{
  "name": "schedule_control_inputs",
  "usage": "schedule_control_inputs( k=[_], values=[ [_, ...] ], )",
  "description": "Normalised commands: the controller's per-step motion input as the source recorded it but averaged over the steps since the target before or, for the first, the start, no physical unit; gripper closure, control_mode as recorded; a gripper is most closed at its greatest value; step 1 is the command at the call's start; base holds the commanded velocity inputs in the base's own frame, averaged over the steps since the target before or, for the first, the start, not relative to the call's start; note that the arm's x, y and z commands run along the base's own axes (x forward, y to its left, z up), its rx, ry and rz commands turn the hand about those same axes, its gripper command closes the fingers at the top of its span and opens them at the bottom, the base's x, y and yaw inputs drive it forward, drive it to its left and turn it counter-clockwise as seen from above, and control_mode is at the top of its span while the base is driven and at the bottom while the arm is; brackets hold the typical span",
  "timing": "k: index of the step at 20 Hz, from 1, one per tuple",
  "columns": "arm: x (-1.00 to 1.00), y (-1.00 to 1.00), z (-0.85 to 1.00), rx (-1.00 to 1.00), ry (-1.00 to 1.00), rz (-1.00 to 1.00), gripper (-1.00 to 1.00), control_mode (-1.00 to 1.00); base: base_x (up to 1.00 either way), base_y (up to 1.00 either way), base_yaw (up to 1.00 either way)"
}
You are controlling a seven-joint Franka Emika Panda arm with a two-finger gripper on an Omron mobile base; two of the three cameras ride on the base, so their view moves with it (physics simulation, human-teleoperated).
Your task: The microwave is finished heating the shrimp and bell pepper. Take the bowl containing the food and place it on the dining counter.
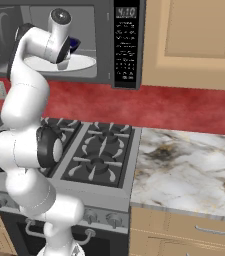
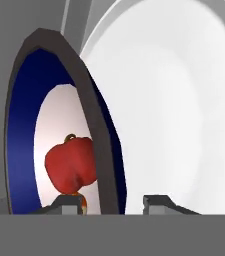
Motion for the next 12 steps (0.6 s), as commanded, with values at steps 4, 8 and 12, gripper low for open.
schedule_control_inputs(
  k=[4,8,12],
  values=[
    [0.02,0.0,0.0,0.0,0.0,0.0,1.0,-1.0,0.0,0.0,0.0],
    [-0.17,0.0,0.0,0.0,0.0,0.0,1.0,-1.0,0.0,0.0,0.0],
    [-0.78,0.0,0.0,0.0,-0.11,0.0,1.0,-1.0,0.0,0.0,0.0]
  ],
)
